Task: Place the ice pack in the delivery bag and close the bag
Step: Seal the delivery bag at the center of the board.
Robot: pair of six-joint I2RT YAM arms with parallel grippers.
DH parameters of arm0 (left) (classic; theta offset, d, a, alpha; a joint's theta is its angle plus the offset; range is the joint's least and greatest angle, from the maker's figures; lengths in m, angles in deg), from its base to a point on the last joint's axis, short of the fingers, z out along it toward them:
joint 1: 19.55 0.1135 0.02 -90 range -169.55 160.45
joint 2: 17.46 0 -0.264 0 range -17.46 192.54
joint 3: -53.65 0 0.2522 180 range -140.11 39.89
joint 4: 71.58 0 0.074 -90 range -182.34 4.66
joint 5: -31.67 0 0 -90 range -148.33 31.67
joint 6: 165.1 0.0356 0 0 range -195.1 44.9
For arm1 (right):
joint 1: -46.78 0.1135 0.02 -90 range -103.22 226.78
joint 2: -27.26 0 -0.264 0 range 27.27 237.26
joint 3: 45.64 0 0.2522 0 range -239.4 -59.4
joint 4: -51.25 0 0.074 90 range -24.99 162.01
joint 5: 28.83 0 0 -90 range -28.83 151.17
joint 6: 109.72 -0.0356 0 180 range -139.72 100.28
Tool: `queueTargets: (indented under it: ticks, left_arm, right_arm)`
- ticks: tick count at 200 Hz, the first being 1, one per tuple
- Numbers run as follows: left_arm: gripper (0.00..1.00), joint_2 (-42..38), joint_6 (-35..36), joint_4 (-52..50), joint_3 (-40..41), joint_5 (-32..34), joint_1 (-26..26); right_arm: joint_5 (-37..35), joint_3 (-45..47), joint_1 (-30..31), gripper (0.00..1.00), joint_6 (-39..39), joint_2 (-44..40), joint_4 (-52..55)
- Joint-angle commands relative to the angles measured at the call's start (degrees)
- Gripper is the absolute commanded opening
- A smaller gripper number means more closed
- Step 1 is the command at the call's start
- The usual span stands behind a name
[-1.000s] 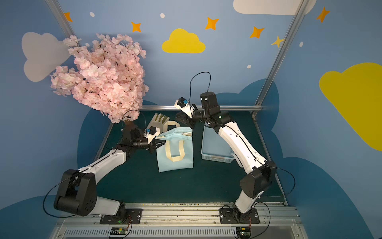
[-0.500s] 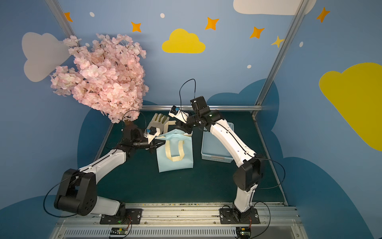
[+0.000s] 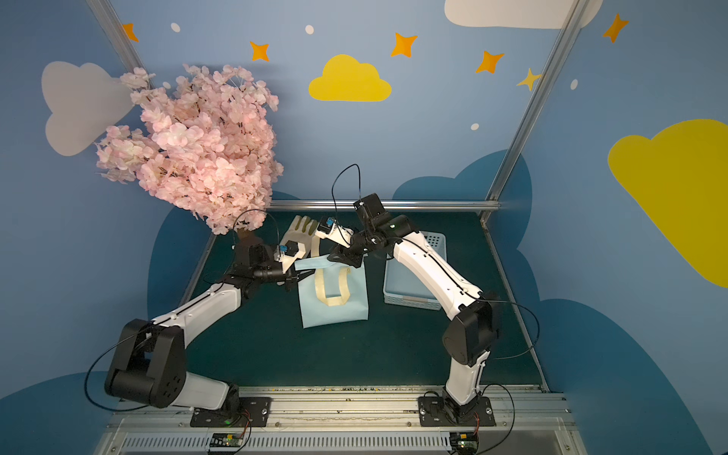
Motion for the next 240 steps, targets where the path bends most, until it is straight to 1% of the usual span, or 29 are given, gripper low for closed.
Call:
queueTargets:
  ticks: [1, 24, 42, 53, 74, 93, 112, 125, 145, 171, 192, 201, 210, 223, 231, 240]
  left_arm:
    - [0.02, 1.0, -0.4, -0.5, -0.8, 1.2, 0.2]
    - [0.03, 0.4, -0.6, -1.0, -0.5, 1.2, 0.5]
    - [0.06, -0.5, -0.5, -1.7, -0.1, 1.1, 0.7]
    - [0.13, -1.4, -0.5, -2.5, 0.1, 1.2, 1.0]
    - [0.35, -4.2, -0.7, -5.1, 0.9, 0.8, 1.9]
    - [0.49, -8.4, -0.4, -9.4, 2.2, 0.1, 3.3]
    - [0.59, -13.4, -0.1, -14.5, 3.2, -0.1, 4.8]
    - [0.65, -16.7, -2.6, -15.5, 3.5, 0.5, 5.4]
    - [0.73, -20.4, -8.1, -14.6, 2.9, 3.9, 5.5]
    - [0.78, -21.6, -16.5, -13.1, 0.4, 10.8, 5.2]
    - [0.8, -19.5, -21.7, -9.8, -1.3, 11.8, 3.7]
    - [0.82, -18.5, -22.9, -9.4, -2.3, 11.9, 3.0]
    - [0.82, -17.6, -24.2, -9.2, -3.2, 13.9, 2.4]
    - [0.82, -16.4, -24.9, -9.9, -5.0, 15.1, 2.0]
    - [0.82, -15.4, -24.9, -11.5, -6.3, 16.3, 1.6]
    - [0.82, -13.9, -23.9, -14.5, -8.0, 15.8, 1.4]
  right_arm:
    - [-1.3, 2.2, 0.3, 0.31, 0.9, -1.0, 0.4]
    - [-4.1, 2.4, 0.3, 0.31, 1.0, -0.1, -0.2]
    - [-7.0, 1.9, 0.5, 0.3, 1.1, 0.6, -0.3]
    - [-8.4, 2.0, 0.6, 0.29, 1.2, 0.8, -0.6]
    - [-10.6, 2.1, 0.8, 0.29, 1.9, 1.0, -0.7]
    - [-11.8, 2.2, 0.9, 0.29, 2.2, 1.2, -0.9]
    - [-12.1, 2.1, 1.0, 0.29, 2.4, 1.2, -1.2]
    - [-12.1, 2.0, 1.0, 0.29, 2.4, 1.3, -1.4]
    - [-12.0, 1.8, 1.2, 0.29, 2.6, 1.5, -1.4]
    - [-12.0, 1.7, 1.3, 0.29, 2.7, 1.6, -1.7]
    - [-12.2, 1.8, 1.3, 0.29, 2.7, 1.6, -1.9]
    - [-12.3, 1.8, 1.3, 0.29, 2.7, 1.6, -1.8]
    - [-12.5, 2.0, 1.3, 0.29, 2.7, 1.5, -2.0]
    - [-12.8, 2.2, 1.4, 0.29, 2.7, 1.4, -2.0]
    - [-12.9, 2.2, 1.4, 0.29, 2.7, 1.3, -2.1]
    - [-12.9, 2.2, 1.4, 0.29, 2.7, 1.3, -2.2]
